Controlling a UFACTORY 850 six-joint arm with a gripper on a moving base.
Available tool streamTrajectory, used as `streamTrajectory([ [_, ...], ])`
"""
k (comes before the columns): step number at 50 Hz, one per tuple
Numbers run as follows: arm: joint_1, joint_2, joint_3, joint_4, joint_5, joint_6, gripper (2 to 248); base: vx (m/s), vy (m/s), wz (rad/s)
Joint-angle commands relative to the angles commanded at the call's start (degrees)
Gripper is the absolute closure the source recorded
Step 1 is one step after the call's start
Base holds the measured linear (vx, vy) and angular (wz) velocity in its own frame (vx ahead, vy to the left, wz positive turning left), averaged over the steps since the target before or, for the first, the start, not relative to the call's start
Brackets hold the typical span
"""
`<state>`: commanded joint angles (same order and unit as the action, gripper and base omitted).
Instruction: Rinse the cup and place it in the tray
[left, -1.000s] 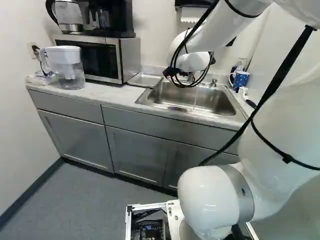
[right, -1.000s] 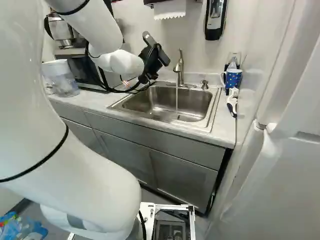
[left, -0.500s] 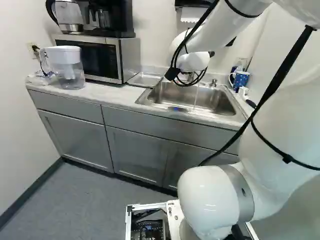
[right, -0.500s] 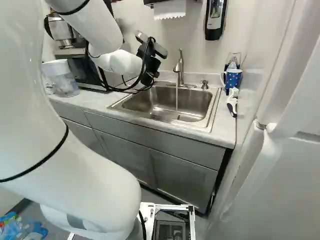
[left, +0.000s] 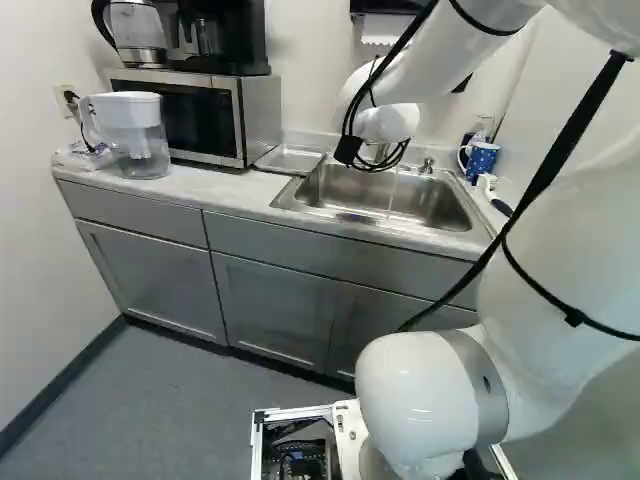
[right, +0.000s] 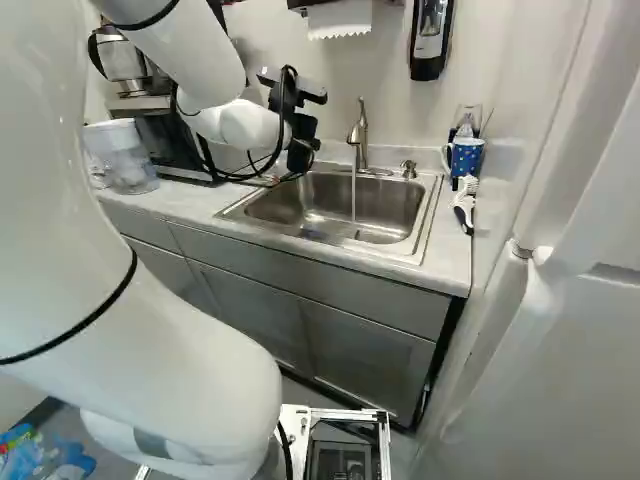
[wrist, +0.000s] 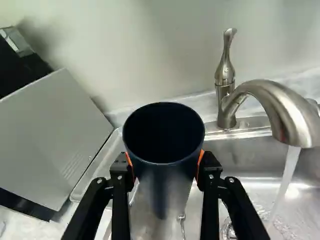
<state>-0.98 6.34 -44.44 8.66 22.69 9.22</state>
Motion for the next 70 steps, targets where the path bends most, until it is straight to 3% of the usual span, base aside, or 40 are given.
streamTrajectory([
  [16,0.0,0.0,0.0,0.0,0.0,-9.6,124,0.0,0.0,0.0],
  [40,0.3,-0.5,-0.6,0.0,0.0,-9.6,124,0.0,0.0,0.0],
  [70,4.6,-3.9,-7.2,0.0,0.0,-9.6,124,0.0,0.0,0.0],
])
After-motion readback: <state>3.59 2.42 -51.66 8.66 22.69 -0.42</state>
